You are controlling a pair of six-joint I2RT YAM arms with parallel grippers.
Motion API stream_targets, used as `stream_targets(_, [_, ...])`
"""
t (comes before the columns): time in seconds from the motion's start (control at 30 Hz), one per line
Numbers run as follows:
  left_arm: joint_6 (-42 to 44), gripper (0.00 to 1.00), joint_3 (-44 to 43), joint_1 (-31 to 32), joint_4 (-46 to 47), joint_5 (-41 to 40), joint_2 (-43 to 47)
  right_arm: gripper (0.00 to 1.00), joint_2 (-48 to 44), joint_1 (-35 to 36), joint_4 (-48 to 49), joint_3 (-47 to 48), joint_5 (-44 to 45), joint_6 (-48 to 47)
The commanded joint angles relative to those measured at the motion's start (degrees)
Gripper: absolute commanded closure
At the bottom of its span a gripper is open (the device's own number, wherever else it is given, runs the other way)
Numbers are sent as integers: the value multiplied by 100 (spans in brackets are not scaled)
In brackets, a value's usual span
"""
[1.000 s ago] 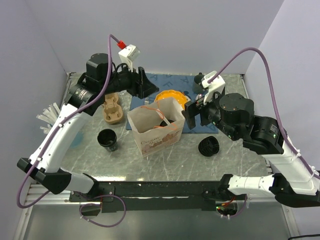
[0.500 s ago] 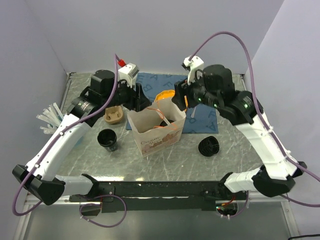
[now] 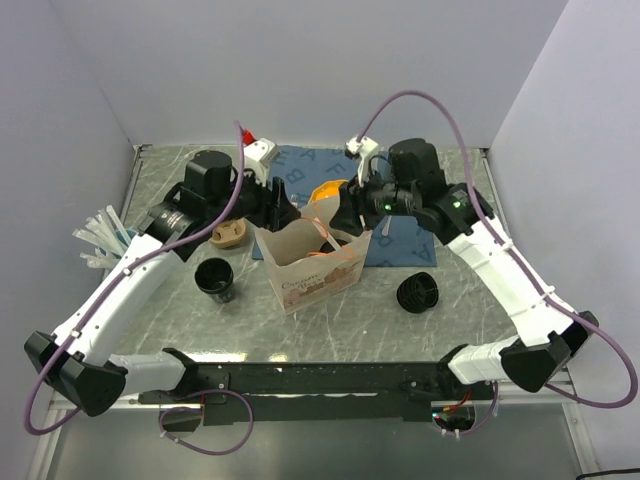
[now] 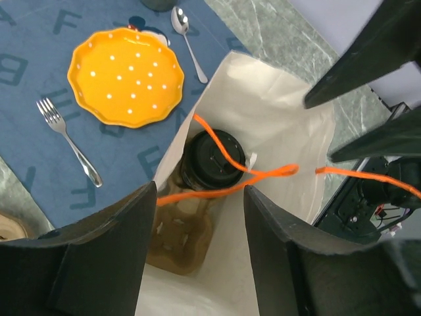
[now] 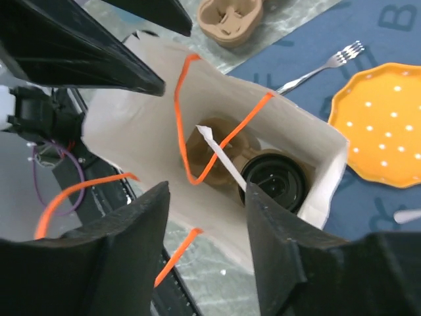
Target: Pack the takeout coffee
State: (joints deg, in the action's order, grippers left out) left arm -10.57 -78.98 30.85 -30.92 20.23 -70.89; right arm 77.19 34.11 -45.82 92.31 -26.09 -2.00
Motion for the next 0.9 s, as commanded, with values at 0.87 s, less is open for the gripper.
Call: stream_targets(0.87, [178,38,612,26,271,-168,471,72,376,-97,1726,-996,-1127,-916])
